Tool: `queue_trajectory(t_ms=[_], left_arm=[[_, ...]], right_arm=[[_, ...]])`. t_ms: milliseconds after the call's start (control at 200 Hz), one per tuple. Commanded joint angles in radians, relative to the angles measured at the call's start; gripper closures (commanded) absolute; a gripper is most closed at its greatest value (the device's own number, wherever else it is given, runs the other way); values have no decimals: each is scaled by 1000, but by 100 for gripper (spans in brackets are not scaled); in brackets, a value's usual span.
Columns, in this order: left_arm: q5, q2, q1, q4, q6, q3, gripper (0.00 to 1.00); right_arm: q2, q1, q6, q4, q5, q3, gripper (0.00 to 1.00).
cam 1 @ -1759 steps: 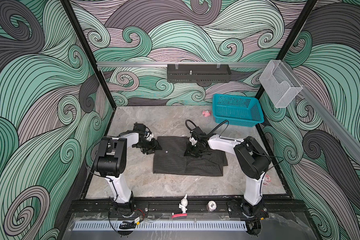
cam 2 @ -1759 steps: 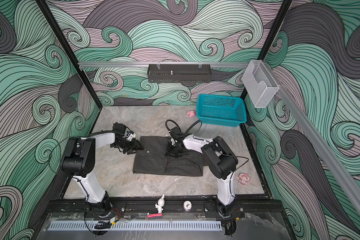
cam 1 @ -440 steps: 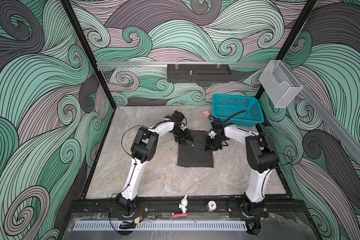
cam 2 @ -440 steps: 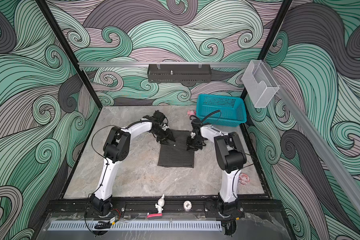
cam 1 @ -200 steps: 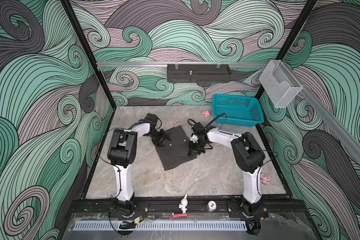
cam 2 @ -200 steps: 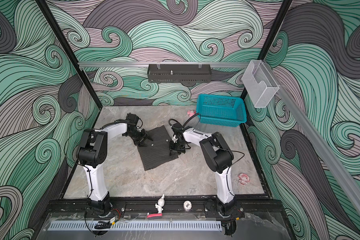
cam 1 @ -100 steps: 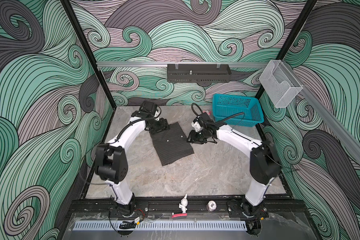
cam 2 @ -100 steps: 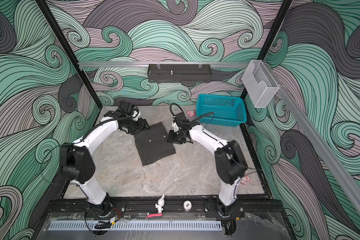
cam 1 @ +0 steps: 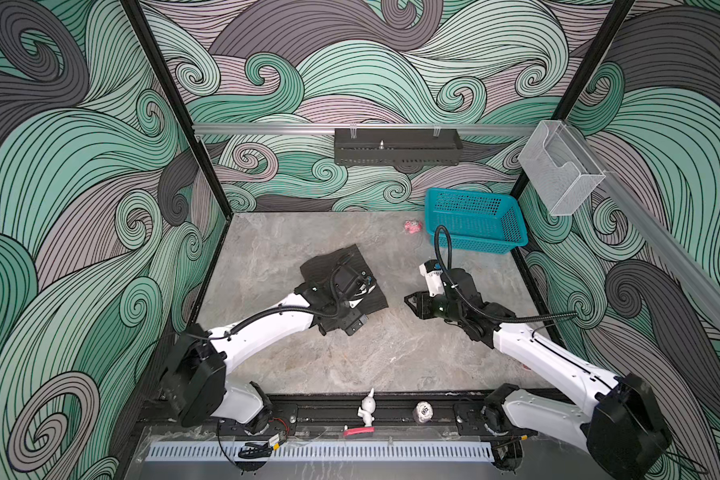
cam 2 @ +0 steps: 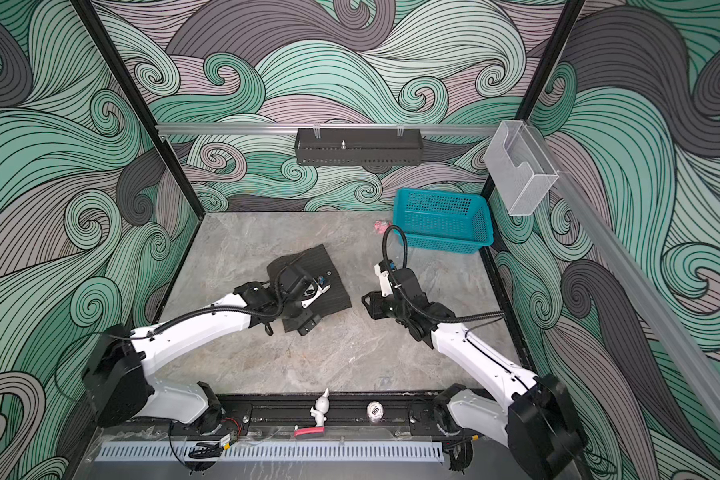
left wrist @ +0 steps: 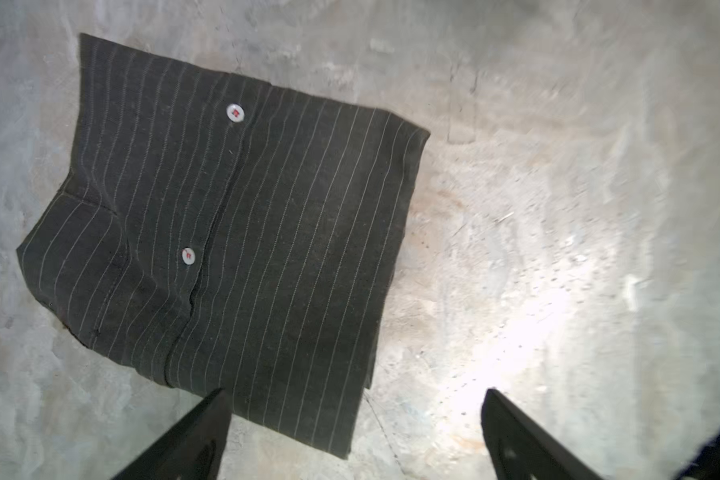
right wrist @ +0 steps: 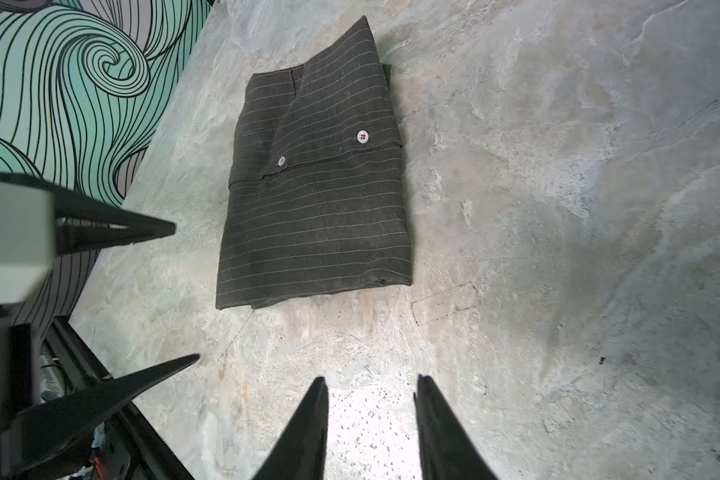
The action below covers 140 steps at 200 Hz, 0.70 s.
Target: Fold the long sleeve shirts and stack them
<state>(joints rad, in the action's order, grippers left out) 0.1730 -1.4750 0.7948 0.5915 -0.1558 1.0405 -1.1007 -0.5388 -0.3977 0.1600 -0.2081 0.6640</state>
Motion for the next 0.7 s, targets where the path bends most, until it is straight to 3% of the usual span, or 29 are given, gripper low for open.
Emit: queue_trajectory(t_ms=[0, 270, 436, 581, 696], left_arm=[[127, -128, 25, 72, -19, 87, 1], [277, -313, 79, 24, 1, 114, 1], [437, -434, 76, -3, 8, 143, 1], [478, -517, 55, -38, -31, 167, 1], [419, -559, 10, -10, -52, 193, 2]], right_arm=[[76, 17, 16, -71, -5, -32, 68], [149, 81, 38, -25, -32, -59, 67], [149, 100, 44, -29, -61, -72, 67], [149, 115, 51, -32, -73, -78, 66], [149, 127, 57, -28, -74, -78, 65]])
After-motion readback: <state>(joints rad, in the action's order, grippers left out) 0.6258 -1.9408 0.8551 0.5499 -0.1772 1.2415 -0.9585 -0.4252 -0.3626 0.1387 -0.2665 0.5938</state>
